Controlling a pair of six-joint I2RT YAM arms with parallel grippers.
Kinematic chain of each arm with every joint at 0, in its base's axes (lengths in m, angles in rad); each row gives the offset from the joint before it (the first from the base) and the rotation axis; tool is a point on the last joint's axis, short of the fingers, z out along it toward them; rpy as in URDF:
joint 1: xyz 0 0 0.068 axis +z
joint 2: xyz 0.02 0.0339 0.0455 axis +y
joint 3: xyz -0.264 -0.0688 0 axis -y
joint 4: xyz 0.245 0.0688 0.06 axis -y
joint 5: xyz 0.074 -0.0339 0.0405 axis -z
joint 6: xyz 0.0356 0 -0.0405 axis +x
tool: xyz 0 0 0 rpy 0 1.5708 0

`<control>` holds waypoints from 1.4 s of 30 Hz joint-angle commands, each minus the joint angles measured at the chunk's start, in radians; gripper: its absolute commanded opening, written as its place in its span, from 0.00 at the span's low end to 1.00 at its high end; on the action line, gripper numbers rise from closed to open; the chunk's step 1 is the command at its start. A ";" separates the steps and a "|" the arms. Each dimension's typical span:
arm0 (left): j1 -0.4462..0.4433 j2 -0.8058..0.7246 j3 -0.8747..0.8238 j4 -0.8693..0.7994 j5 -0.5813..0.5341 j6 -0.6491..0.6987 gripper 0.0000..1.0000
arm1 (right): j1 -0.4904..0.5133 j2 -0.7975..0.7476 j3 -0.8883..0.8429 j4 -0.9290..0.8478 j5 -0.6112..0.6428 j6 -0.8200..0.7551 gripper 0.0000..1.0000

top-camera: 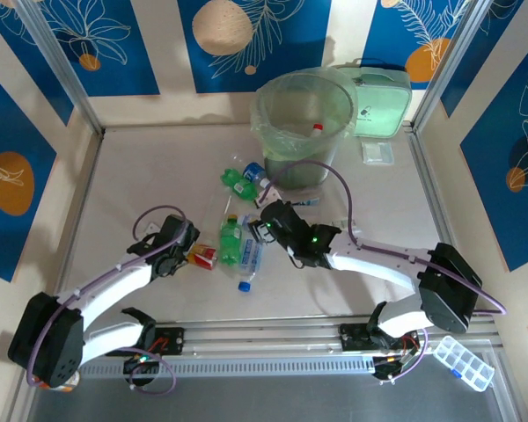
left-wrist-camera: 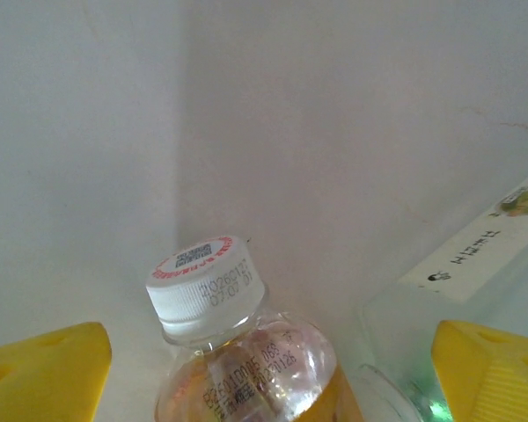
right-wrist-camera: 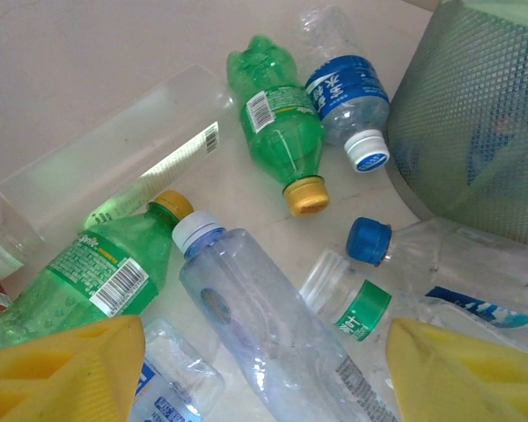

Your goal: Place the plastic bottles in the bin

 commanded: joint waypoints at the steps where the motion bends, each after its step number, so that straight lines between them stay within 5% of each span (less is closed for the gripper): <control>1: 0.010 0.021 -0.012 0.043 0.040 -0.019 0.88 | 0.014 0.015 0.015 0.033 0.034 -0.016 0.74; 24: 0.036 0.107 -0.030 0.110 0.016 0.006 0.48 | 0.024 0.025 0.017 0.044 0.062 -0.021 0.74; 42: 0.048 -0.033 -0.045 0.062 -0.021 0.015 0.19 | 0.023 -0.037 -0.018 0.068 0.056 -0.008 0.73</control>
